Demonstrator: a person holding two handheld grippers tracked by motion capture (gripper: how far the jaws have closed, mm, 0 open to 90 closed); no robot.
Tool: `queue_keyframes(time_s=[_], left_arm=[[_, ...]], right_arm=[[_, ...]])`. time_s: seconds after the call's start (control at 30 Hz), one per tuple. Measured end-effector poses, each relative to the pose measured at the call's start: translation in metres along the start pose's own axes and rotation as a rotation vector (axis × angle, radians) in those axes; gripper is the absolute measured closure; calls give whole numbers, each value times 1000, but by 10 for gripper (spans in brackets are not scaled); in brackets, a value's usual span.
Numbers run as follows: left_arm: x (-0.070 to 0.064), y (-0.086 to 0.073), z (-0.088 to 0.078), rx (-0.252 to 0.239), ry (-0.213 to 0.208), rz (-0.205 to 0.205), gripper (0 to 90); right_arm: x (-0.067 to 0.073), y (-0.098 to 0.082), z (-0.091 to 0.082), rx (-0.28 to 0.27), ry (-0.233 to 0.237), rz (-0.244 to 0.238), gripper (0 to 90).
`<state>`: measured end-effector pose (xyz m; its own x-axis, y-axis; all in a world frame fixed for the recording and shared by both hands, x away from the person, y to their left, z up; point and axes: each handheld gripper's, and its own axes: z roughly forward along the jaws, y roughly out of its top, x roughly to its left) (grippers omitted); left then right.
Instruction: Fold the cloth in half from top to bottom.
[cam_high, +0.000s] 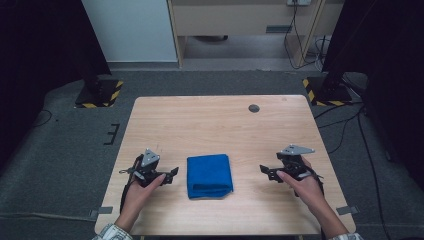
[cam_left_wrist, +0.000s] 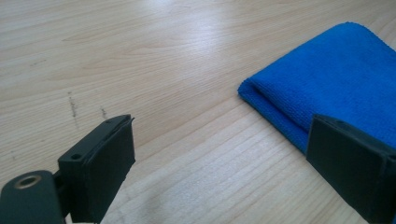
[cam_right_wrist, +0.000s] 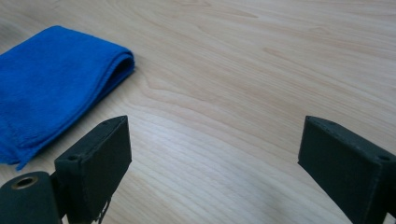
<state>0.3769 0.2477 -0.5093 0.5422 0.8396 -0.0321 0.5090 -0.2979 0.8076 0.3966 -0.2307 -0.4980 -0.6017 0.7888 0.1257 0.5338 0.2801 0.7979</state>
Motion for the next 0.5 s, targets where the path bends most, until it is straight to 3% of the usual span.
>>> queue_keyframes(time_s=[0.2, 0.5], left_arm=[[11, 4, -5, 4, 12, -6, 76], [38, 11, -3, 41, 44, -18, 76]], right_arm=[[-15, -2, -5, -13, -30, 46, 97], [-31, 3, 3, 8, -61, 68, 97]])
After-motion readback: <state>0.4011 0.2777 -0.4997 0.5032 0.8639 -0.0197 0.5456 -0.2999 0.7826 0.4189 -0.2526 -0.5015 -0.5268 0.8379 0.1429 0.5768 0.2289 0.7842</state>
